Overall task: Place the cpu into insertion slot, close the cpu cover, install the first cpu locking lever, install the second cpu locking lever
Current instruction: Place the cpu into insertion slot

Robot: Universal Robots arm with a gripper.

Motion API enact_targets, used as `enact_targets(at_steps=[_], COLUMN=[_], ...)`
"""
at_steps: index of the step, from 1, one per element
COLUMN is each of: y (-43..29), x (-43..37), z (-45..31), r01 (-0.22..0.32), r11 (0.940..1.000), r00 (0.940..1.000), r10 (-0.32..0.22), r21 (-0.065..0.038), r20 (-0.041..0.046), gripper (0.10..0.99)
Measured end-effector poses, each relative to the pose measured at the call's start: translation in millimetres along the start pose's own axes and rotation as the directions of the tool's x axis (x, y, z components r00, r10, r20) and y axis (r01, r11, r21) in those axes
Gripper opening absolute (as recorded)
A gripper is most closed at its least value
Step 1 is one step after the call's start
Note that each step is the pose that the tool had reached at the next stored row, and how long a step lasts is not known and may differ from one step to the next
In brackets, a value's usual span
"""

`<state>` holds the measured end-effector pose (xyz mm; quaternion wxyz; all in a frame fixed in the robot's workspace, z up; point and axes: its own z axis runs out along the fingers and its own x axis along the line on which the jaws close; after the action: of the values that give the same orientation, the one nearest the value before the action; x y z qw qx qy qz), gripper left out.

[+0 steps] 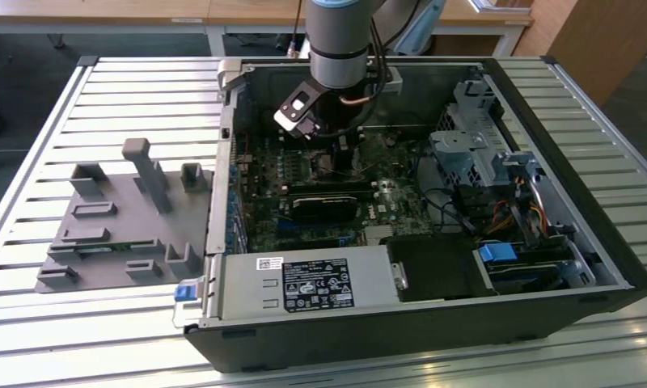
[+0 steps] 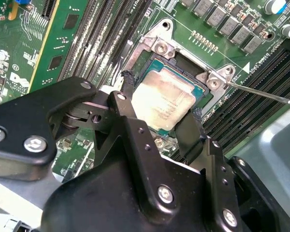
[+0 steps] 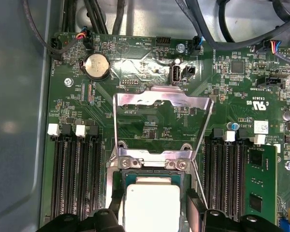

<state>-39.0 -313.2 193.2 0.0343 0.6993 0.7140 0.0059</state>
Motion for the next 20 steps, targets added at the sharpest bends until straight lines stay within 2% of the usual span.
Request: enact_targets(at_steps=[9, 16, 18, 20], y=[0.0, 0.4, 0.5, 0.7], x=[0.3, 0.0, -0.1, -0.2], z=[-0.2, -7.0, -8.9, -10.4], r01=[0.0, -0.001, -0.001, -0.001], r11=[1.0, 1.0, 1.0, 1.0], r00=[1.0, 1.0, 1.0, 1.0], r10=[0.0, 0.001, 0.001, 0.001], r21=[0.0, 0.0, 0.0, 0.0], r20=[-0.0002, 0.0, 0.0, -0.0001], gripper=[0.616, 0.616, 0.6, 0.478])
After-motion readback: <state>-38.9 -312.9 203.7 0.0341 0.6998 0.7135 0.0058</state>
